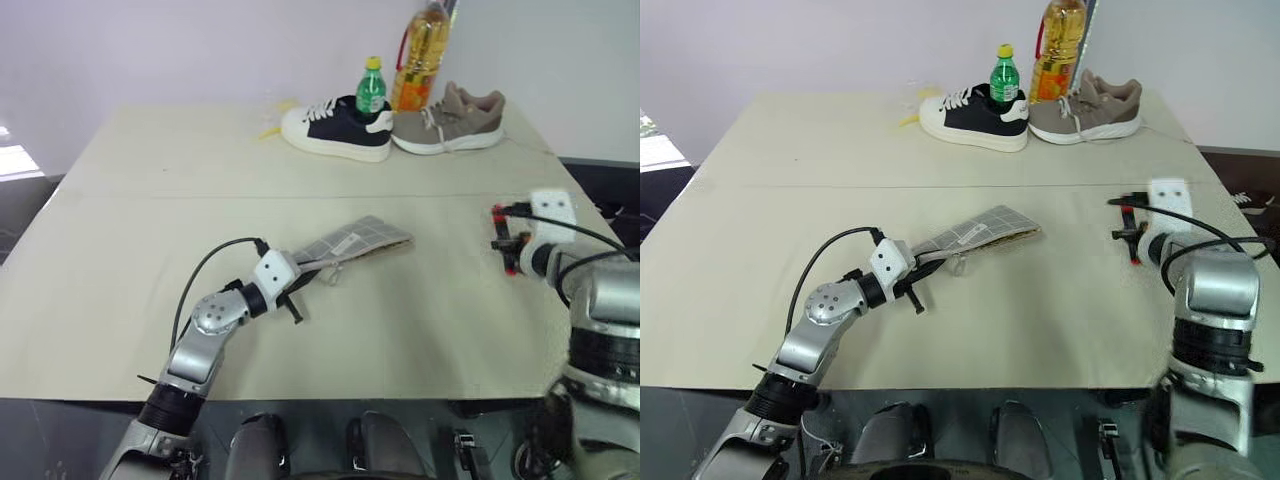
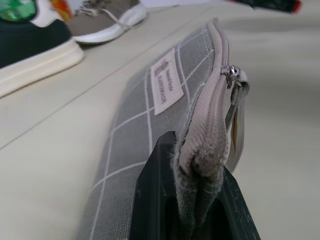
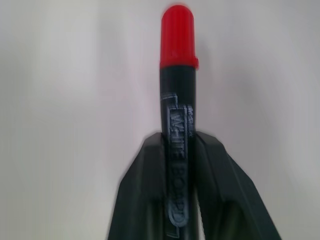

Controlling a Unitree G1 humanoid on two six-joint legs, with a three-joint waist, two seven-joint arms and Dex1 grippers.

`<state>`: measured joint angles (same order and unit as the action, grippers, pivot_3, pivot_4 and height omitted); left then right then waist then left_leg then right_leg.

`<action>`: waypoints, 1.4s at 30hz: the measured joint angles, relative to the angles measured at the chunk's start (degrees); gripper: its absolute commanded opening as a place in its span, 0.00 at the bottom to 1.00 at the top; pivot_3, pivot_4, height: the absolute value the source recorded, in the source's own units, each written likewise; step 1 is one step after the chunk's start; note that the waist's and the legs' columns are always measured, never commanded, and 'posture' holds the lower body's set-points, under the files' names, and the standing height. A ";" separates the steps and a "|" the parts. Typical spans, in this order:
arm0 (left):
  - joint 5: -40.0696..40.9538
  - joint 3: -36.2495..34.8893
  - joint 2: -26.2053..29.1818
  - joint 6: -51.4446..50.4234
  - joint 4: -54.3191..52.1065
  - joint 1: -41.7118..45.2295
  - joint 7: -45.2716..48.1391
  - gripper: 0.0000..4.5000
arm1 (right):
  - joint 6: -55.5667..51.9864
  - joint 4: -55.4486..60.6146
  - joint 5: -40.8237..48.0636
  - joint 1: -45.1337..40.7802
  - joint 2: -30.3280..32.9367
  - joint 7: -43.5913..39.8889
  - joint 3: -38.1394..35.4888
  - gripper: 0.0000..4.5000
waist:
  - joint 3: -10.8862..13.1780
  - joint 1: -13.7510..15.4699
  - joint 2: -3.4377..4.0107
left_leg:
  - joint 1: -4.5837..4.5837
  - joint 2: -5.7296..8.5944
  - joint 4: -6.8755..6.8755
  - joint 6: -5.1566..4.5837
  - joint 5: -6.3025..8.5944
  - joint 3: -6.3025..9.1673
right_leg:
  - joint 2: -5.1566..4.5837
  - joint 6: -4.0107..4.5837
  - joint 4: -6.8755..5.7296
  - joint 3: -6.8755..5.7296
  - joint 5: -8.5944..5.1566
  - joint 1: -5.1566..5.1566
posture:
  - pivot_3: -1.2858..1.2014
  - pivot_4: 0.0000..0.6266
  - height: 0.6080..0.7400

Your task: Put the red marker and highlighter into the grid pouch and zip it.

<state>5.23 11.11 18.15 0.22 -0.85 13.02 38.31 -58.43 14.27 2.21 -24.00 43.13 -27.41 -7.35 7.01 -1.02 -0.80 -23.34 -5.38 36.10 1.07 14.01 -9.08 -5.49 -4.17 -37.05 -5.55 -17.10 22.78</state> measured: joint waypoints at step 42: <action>0.52 -0.35 -0.19 -3.96 -3.86 0.30 1.38 0.00 | 51.33 4.81 -26.38 -4.89 3.62 -25.10 27.45 0.06 | 0.09 0.26 -0.42 | 0.07 -0.01 0.20 0.03 -0.02 -0.03 | -0.03 -0.01 -0.05 -0.02 -0.02 -0.12 | 0.52 0.24 0.74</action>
<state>5.75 10.76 17.96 -3.74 -4.71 13.32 39.68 -7.10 19.08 -24.18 -28.89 46.76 -52.51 20.10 7.09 -0.76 -1.22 -23.28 -5.39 36.30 1.10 14.00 -9.10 -5.52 -4.18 -37.10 -5.57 -17.12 22.66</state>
